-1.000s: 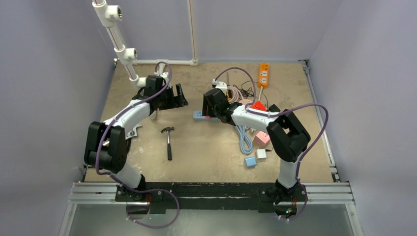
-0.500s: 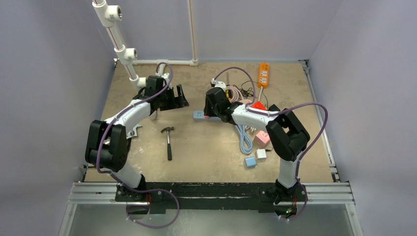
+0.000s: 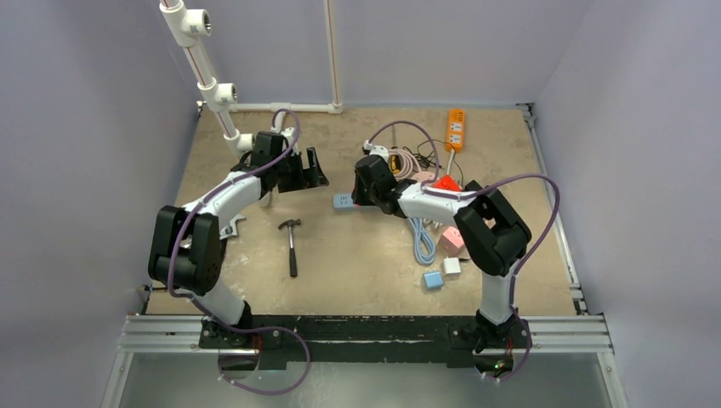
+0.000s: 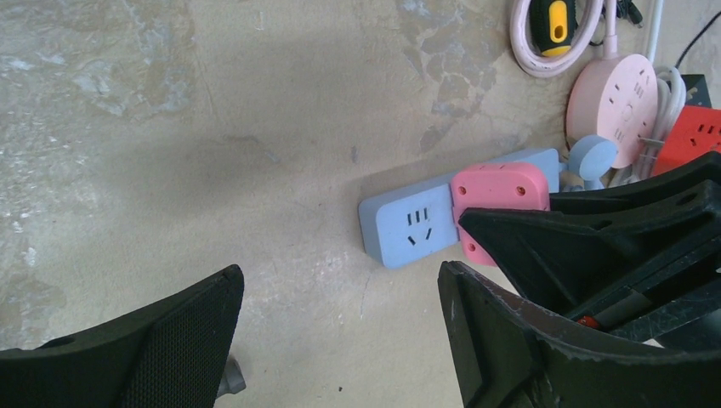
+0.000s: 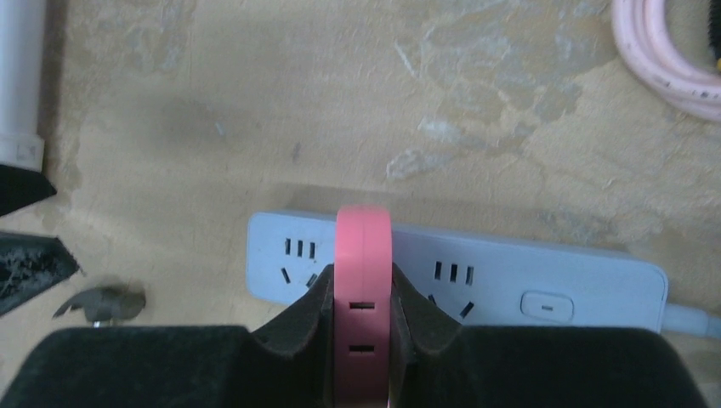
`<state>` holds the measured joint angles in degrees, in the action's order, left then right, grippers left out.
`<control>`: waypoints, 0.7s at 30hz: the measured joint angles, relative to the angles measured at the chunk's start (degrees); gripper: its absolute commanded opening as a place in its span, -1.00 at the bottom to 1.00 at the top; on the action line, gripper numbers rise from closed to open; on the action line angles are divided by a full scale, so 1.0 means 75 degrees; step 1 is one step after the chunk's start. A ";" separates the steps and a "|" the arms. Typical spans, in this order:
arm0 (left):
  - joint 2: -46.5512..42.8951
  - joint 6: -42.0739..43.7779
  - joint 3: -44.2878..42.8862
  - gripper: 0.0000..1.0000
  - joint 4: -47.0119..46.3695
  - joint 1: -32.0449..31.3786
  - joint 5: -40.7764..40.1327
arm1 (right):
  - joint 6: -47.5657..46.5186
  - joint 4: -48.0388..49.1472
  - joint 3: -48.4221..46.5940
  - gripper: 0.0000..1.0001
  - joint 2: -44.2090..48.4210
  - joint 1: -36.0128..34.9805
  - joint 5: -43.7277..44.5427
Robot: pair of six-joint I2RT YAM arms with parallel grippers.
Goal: Pull the plug off the socket
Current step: Remove the plug from the socket.
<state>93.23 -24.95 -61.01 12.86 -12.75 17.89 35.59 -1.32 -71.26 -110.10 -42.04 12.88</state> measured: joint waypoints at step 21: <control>0.0216 -0.0813 0.0425 0.43 -0.1591 -0.0280 0.2690 | 0.0035 0.1233 0.1641 -1.00 0.2017 0.0210 -0.0230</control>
<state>94.85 -31.05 -57.82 0.93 -14.85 38.06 35.86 7.92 -58.96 -94.98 -40.47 11.16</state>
